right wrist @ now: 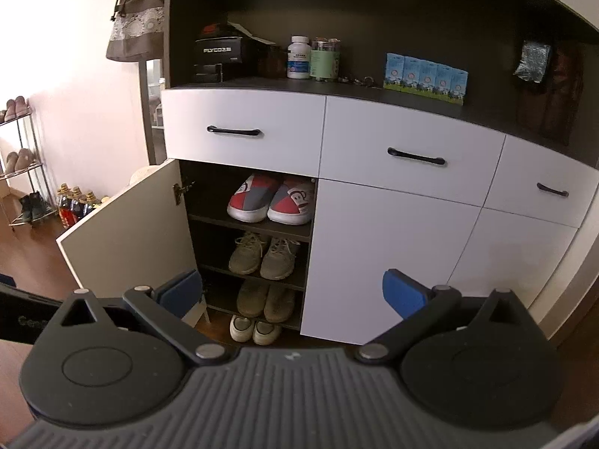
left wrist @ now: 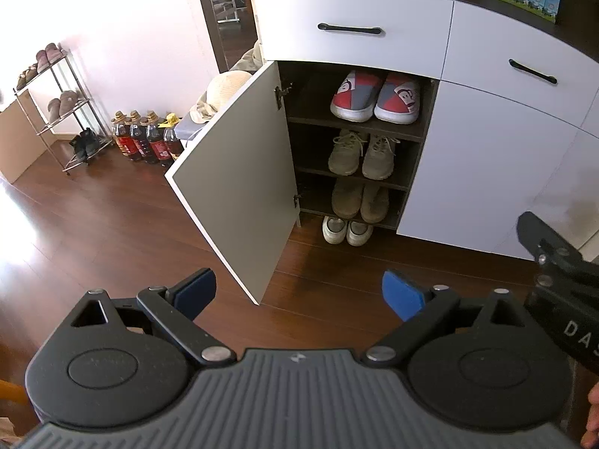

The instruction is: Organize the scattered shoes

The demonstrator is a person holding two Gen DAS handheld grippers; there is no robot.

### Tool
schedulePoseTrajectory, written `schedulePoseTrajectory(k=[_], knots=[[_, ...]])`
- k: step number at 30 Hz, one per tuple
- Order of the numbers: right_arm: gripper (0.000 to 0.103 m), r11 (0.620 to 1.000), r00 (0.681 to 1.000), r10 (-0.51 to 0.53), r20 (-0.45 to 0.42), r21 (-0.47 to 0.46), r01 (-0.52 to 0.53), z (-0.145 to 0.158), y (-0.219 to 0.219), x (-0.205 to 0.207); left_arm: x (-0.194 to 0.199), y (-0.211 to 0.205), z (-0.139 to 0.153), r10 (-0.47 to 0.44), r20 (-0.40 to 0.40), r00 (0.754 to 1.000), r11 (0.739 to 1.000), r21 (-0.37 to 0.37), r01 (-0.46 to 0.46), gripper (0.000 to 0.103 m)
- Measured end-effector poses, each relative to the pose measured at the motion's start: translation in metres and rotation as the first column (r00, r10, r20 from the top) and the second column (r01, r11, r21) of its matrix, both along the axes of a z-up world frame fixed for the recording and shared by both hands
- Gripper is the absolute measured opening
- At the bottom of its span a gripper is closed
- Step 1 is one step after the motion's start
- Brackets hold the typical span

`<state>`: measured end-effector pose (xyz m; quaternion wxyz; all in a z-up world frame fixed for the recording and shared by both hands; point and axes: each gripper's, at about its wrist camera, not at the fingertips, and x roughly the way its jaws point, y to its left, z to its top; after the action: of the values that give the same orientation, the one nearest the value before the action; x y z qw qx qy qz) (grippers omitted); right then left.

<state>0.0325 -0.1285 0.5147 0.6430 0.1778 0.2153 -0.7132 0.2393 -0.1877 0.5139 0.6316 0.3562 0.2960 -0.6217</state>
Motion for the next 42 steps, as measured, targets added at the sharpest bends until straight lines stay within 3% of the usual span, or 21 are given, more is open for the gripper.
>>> schedulePoseTrajectory(k=[4, 21, 42], knots=[[0.102, 0.999, 0.997, -0.039, 0.073, 0.001, 0.040, 0.001, -0.001, -0.010, -0.003, 0.002, 0.002, -0.004, -0.008, 1.000, 1.000, -0.003, 0.004, 0.097], [0.102, 0.994, 0.993, -0.091, 0.073, 0.062, 0.086, -0.010, -0.017, -0.015, -0.004, -0.013, -0.012, 0.057, -0.035, 0.998, 0.998, 0.036, -0.056, 0.097], [0.102, 0.978, 0.987, -0.129, 0.097, 0.180, 0.110, -0.030, -0.040, -0.006, 0.007, -0.018, -0.025, 0.010, 0.018, 1.000, 1.000, 0.024, -0.011, 0.097]])
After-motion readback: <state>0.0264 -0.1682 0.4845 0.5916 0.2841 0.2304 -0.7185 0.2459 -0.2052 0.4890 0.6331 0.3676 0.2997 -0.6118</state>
